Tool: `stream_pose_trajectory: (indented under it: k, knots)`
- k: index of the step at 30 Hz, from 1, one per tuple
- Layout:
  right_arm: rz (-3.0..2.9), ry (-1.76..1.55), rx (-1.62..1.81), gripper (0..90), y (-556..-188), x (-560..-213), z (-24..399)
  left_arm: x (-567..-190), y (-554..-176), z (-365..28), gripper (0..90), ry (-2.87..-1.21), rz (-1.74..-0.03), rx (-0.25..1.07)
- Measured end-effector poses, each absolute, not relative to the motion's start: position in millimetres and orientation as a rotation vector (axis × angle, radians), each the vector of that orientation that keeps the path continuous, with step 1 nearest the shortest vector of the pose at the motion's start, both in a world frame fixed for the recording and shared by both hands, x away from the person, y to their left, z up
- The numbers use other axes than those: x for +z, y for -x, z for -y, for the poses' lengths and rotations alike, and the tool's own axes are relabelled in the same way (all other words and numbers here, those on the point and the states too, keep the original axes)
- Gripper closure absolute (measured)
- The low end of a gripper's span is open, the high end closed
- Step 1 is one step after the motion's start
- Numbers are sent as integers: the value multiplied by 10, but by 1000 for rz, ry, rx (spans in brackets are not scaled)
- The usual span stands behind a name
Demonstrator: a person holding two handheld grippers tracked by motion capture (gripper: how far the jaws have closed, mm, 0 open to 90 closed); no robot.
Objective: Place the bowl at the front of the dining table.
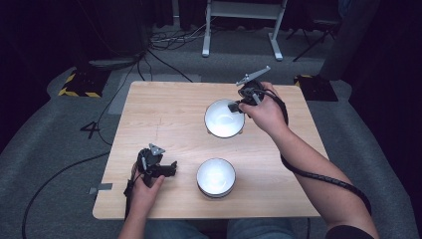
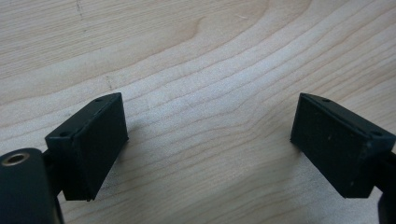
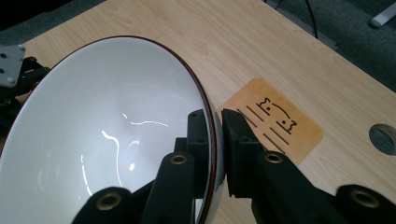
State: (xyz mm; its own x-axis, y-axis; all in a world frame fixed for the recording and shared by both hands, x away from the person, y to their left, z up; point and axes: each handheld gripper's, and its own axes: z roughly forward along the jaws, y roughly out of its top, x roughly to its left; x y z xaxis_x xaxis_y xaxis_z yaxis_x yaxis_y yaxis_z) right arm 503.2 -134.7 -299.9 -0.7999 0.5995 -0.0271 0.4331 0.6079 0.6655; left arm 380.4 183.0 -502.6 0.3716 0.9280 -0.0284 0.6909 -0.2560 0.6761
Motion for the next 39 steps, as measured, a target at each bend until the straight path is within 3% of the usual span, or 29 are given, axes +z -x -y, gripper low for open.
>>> stream_pose_trajectory:
  k: [13, 39]
  knots:
    - [-2521, -1013, 1023, 825, -5370, -3010, 1359, -5022, -3801, -1832, 109, -2039, -1393, 506]
    - [-2324, -1400, 958, 824, -6074, -3348, 1429, -5029, -3792, -1823, 103, -2022, -1409, 523]
